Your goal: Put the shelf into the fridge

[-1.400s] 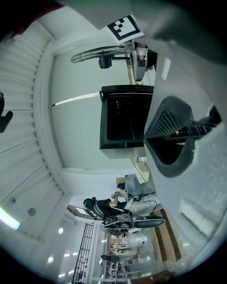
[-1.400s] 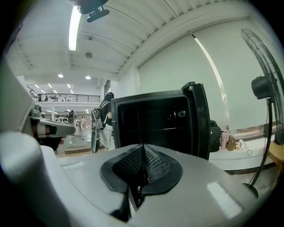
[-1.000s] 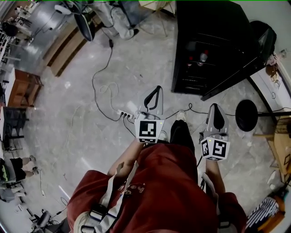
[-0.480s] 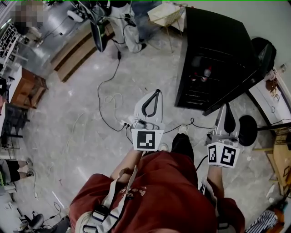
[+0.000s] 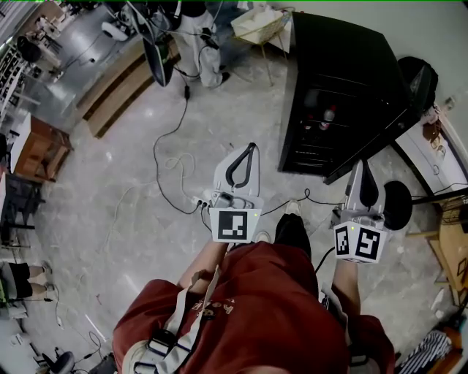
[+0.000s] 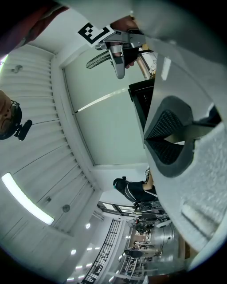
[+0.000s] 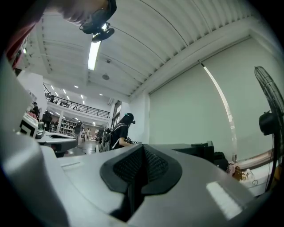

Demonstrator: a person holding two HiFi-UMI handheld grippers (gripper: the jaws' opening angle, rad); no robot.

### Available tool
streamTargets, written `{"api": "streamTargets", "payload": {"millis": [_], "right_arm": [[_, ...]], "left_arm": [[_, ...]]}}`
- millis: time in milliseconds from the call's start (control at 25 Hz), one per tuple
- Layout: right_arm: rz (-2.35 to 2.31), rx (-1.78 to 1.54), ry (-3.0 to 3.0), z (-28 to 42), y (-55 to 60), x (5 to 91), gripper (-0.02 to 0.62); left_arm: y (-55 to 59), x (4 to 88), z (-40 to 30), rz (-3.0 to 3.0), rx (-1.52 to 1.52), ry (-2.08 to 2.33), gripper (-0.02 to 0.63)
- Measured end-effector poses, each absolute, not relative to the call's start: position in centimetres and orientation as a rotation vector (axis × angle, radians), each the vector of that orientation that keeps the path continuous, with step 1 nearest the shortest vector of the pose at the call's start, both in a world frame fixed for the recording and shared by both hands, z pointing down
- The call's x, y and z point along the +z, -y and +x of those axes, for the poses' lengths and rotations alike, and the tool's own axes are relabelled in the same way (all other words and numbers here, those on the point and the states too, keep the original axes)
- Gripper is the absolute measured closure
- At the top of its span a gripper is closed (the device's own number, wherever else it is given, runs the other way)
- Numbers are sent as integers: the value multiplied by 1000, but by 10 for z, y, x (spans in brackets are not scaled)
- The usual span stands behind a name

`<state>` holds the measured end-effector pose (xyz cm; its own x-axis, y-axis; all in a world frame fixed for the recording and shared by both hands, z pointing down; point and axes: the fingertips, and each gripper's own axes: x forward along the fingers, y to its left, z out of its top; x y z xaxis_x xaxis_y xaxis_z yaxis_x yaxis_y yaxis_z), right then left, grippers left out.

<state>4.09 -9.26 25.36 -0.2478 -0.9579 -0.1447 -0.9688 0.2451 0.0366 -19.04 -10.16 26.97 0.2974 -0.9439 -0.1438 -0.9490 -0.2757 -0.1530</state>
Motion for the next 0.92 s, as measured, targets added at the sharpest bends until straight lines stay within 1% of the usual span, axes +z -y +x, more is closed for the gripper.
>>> {"api": "streamTargets", "payload": {"millis": [920], "right_arm": [[-1917, 172, -2401, 43, 96, 270, 600]], "left_arm": [[107, 281, -182, -2407, 31, -1736, 600]]}}
